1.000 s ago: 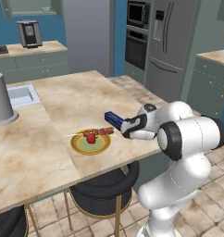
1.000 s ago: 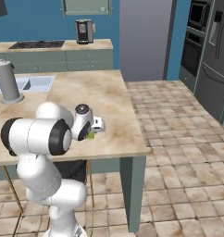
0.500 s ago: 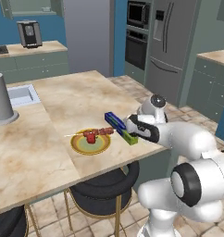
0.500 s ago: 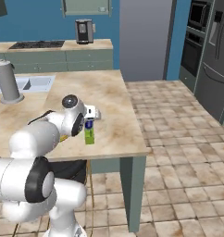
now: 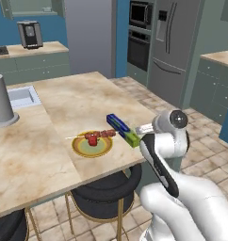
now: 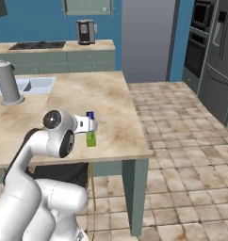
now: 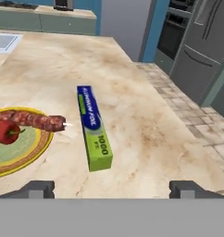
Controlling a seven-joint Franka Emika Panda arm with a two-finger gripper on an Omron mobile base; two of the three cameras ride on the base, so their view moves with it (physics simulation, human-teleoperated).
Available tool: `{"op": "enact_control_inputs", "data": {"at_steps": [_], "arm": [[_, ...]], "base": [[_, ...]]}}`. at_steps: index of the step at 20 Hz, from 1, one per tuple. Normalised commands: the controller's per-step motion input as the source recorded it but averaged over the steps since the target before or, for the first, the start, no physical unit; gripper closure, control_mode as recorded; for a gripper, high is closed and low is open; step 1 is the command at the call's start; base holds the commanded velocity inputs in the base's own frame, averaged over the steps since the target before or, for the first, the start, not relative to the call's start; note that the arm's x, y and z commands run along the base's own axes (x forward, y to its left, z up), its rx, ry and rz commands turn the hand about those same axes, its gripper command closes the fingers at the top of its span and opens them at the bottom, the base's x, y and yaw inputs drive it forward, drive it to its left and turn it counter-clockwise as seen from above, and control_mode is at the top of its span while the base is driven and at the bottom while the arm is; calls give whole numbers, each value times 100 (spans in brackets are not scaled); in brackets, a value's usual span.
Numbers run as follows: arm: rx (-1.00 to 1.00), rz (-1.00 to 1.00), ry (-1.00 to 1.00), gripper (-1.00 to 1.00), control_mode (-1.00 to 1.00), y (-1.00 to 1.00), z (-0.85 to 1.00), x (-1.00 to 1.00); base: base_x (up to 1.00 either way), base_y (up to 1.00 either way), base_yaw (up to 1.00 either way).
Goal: Retrieve the tupperware and aluminum foil from the cabinet and place them on the dining counter near the plate with bell pepper and kebab skewer to prepare for storing leftovers.
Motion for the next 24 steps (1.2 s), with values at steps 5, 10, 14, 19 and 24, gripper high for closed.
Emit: {"op": "enact_control_inputs", "data": {"at_steps": [5,10,14,19,24], "arm": [[0,0,0,-100,-100,-12,50,-100],[0,0,9,-100,100,0,42,-74],[0,0,0,-100,100,0,0,0],[0,0,0,-100,100,0,0,0],[0,0,0,-100,100,0,0,0]], "base": [[0,0,0],[-13,-2,0],[-31,-63,-25],[2,-96,-45],[42,-100,-49]]}}
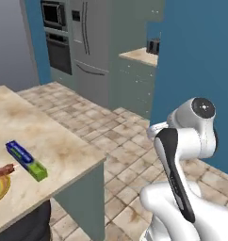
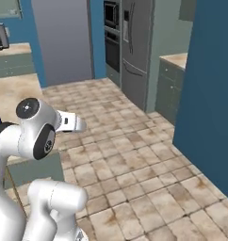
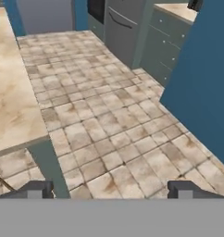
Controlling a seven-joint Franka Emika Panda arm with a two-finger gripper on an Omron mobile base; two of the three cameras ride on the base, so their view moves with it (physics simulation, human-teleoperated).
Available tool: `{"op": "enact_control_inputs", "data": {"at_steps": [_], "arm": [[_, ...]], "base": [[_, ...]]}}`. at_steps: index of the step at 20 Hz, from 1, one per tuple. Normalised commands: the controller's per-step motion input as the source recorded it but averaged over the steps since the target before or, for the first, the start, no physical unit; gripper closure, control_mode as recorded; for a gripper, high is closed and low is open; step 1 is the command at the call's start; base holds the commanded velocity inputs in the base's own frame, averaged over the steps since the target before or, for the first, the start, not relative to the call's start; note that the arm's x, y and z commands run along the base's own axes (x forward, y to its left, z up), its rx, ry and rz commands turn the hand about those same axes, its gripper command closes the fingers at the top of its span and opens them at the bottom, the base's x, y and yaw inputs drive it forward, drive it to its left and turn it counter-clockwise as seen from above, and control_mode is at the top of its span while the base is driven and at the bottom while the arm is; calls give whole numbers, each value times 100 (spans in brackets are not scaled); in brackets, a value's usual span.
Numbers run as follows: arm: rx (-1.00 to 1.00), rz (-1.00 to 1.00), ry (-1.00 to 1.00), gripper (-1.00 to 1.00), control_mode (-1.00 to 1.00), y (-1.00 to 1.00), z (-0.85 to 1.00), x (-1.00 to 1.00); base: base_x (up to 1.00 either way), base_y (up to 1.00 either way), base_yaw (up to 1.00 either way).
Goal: Retrieve the tupperware and aluminum foil from the cabinet and place them on the dining counter near the plate with bell pepper and kebab skewer to prepare for storing leftovers.
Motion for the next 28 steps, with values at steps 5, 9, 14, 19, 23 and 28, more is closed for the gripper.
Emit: {"op": "enact_control_inputs", "data": {"at_steps": [5,9,14,19,23,28], "arm": [[0,0,0,-100,100,0,0,0],[0,0,0,-100,100,0,0,0],[0,0,0,-100,100,0,0,0],[0,0,0,-100,100,0,0,0],[0,0,0,-100,100,0,0,0],[0,0,0,-100,100,0,0,0]], "base": [[76,-100,-43],[100,-48,-17],[100,-3,32],[100,0,63],[100,0,60],[100,-4,50]]}}
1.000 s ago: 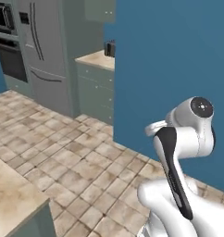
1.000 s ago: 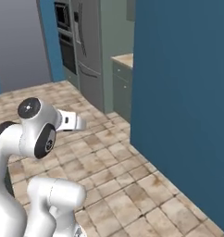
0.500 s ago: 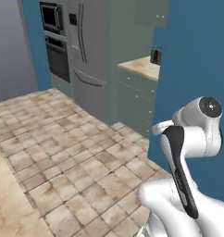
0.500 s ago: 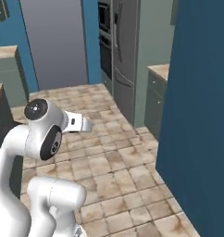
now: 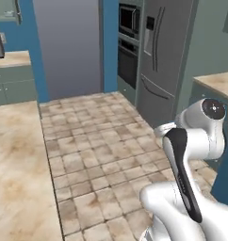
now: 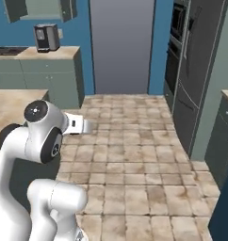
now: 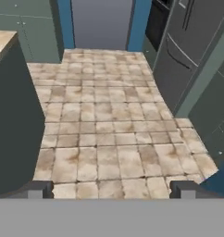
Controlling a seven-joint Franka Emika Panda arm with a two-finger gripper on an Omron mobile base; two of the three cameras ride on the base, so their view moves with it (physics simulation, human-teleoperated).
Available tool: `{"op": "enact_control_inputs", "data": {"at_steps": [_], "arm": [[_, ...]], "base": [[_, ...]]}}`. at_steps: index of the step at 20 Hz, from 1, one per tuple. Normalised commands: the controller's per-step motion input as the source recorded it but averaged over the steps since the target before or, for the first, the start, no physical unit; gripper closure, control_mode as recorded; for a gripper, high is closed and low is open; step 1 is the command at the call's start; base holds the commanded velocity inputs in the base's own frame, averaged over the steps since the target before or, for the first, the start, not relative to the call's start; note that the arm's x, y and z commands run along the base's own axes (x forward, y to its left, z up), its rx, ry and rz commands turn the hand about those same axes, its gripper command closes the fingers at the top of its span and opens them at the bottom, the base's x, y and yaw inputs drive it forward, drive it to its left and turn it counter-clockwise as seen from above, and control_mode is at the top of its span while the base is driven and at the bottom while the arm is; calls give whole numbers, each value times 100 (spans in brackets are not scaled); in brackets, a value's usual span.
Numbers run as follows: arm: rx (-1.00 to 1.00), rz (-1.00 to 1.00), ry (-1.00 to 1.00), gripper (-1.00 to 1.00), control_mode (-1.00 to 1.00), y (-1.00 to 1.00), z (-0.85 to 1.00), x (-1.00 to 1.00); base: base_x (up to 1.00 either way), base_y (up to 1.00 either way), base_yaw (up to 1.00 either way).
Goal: Retrieve the tupperware and aluminum foil from the cabinet and place them on the dining counter near the plate with bell pepper and kebab skewer to prepare for storing leftovers.
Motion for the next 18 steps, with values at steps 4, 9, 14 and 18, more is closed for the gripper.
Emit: {"op": "enact_control_inputs", "data": {"at_steps": [4,9,14,18], "arm": [[0,0,0,-100,100,0,0,0],[0,0,0,-100,100,0,0,0],[0,0,0,-100,100,0,0,0],[0,0,0,-100,100,0,0,0]], "base": [[100,-27,32],[100,-45,21],[100,-46,6],[100,-13,6]]}}
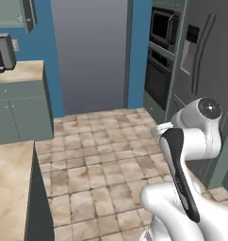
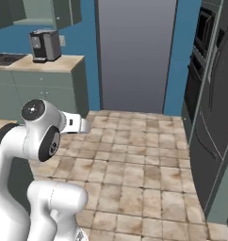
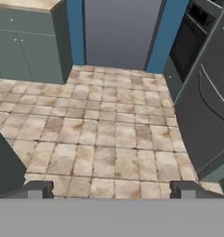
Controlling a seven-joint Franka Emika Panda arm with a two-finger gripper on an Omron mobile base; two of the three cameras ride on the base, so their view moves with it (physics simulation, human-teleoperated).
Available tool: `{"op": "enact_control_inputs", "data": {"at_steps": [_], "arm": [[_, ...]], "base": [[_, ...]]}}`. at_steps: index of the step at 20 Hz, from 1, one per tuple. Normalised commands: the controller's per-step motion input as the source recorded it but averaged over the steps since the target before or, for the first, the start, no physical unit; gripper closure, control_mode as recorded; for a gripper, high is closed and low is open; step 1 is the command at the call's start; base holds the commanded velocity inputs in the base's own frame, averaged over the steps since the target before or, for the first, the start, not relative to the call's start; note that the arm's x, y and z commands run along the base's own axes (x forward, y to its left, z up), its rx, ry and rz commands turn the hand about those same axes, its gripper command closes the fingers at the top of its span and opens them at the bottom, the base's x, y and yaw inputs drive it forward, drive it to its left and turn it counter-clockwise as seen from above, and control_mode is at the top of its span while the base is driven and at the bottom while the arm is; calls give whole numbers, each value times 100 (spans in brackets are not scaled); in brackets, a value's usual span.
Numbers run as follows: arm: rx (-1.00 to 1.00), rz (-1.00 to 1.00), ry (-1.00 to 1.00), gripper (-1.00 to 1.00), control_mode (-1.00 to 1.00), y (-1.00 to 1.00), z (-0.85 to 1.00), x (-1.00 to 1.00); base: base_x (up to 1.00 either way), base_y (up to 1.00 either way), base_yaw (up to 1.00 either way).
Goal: Retrieve the tupperware and aluminum foil from the cabinet and place them on the dining counter near the plate with bell pepper and kebab skewer to prepare for storing leftovers.
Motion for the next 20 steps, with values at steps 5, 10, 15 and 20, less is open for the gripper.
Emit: {"op": "enact_control_inputs", "data": {"at_steps": [5,10,15,20], "arm": [[0,0,0,-100,100,0,0,0],[0,0,0,-100,100,0,0,0],[0,0,0,-100,100,0,0,0],[0,0,0,-100,100,0,0,0]], "base": [[100,0,11],[100,14,19],[100,41,27],[100,41,35]]}}
